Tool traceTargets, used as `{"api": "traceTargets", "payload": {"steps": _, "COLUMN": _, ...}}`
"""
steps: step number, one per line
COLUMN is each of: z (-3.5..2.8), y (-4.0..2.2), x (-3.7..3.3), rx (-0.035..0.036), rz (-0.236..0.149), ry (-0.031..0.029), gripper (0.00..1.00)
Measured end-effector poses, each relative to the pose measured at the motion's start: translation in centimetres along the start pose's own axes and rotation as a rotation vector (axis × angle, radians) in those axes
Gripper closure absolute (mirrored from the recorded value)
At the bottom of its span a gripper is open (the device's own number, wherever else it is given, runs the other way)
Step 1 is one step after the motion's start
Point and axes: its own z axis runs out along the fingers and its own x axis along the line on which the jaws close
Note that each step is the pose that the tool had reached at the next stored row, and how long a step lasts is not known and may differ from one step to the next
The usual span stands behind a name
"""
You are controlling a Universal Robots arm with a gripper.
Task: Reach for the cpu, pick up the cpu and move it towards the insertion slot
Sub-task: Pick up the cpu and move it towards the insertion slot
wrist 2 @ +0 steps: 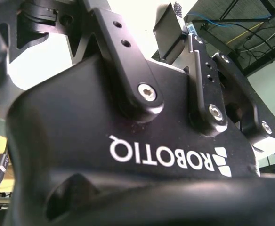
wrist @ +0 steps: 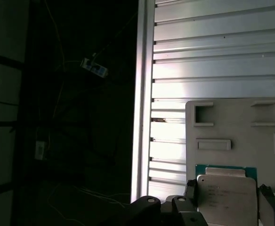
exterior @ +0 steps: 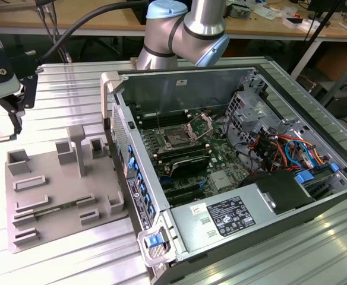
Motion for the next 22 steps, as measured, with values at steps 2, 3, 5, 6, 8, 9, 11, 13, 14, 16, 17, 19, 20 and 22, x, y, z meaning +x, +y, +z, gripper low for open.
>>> {"api": "traceTargets", "payload": {"steps": 2, "z": -0.13, "y": 0.01, "x": 0.0, "rx": -0.0001, "rz": 0.0, "ry": -0.0001, "gripper": 0.45}}
{"api": "traceTargets", "payload": {"steps": 3, "z": -0.19, "y": 0.01, "x": 0.0, "rx": -0.0001, "rz": 0.0, "ry": -0.0001, "gripper": 0.45}}
{"api": "traceTargets", "payload": {"steps": 5, "z": -0.34, "y": 0.01, "x": 0.0, "rx": 0.0, "rz": 0.0, "ry": 0.0, "gripper": 0.45}}
{"api": "traceTargets", "payload": {"steps": 6, "z": -0.41, "y": 0.02, "x": 0.0, "rx": -0.0001, "rz": 0.0, "ry": 0.0, "gripper": 0.45}}
{"api": "traceTargets", "payload": {"steps": 8, "z": -0.58, "y": 0.03, "x": 0.0, "rx": -0.0001, "rz": 0.0, "ry": -0.0001, "gripper": 0.45}}
{"api": "traceTargets", "payload": {"steps": 9, "z": -0.65, "y": 0.03, "x": 0.0, "rx": -0.0001, "rz": 0.0, "ry": 0.0, "gripper": 0.45}}
{"api": "traceTargets", "payload": {"steps": 11, "z": -0.8, "y": 0.04, "x": 0.0, "rx": -0.0001, "rz": 0.0, "ry": 0.0, "gripper": 0.45}}
{"api": "traceTargets", "payload": {"steps": 13, "z": -0.96, "y": 0.04, "x": 0.0, "rx": -0.0001, "rz": 0.0, "ry": -0.0001, "gripper": 0.45}}
{"api": "traceTargets", "payload": {"steps": 14, "z": -1.03, "y": 0.05, "x": 0.0, "rx": 0.0, "rz": 0.0, "ry": 0.0, "gripper": 0.45}}
{"api": "traceTargets", "payload": {"steps": 16, "z": -1.2, "y": 0.05, "x": 0.0, "rx": -0.0001, "rz": 0.0, "ry": -0.0001, "gripper": 0.45}}
{"api": "traceTargets", "payload": {"steps": 17, "z": -1.28, "y": 0.06, "x": 0.0, "rx": -0.0001, "rz": 0.0, "ry": -0.0001, "gripper": 0.45}}
{"api": "traceTargets", "payload": {"steps": 19, "z": -1.43, "y": 0.06, "x": 0.0, "rx": -0.0001, "rz": 0.0, "ry": -0.0001, "gripper": 0.45}}
{"api": "traceTargets", "payload": {"steps": 20, "z": -1.5, "y": 0.07, "x": 0.0, "rx": -0.0001, "rz": 0.0, "ry": -0.0001, "gripper": 0.45}}
{"api": "traceTargets", "payload": {"steps": 22, "z": -1.6, "y": 0.07, "x": 0.0, "rx": -0.0001, "rz": 0.0, "ry": -0.0002, "gripper": 0.45}}
